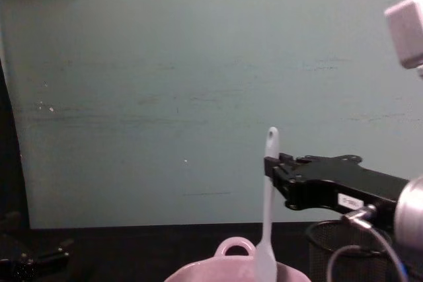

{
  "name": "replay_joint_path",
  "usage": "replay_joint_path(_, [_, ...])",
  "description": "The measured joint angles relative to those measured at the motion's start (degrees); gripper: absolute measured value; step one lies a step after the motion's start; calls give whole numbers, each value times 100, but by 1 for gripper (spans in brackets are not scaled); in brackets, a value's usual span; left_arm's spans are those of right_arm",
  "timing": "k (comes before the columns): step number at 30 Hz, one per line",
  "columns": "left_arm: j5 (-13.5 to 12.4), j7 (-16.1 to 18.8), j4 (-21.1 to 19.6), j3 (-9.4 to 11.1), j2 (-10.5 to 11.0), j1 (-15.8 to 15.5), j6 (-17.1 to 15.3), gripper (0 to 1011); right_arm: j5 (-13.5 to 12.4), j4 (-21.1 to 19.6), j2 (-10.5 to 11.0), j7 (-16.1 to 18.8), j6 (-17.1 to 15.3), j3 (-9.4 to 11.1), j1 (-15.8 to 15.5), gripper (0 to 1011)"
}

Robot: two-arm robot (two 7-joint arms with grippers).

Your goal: Use the one hand to pick up the spoon and stir the clear water in the bowl.

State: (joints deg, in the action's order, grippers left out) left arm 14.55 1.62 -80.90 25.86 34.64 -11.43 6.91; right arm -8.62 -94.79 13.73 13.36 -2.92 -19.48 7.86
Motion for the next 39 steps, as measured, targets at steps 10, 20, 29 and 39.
replay_joint_path(10, [0, 0, 0, 0, 0, 0, 0, 1011, -216, -603, 299, 334, -412, 139, -414, 109])
replay_joint_path(20, [0, 0, 0, 0, 0, 0, 0, 1011, -544, -992, 354, 557, -520, -166, -662, 109])
replay_joint_path(29, [0, 0, 0, 0, 0, 0, 0, 1011, -500, -660, 107, 468, -513, -500, -378, 109])
replay_joint_path(39, [0, 0, 0, 0, 0, 0, 0, 1011, 29, -96, -209, 24, -410, -561, 70, 109])
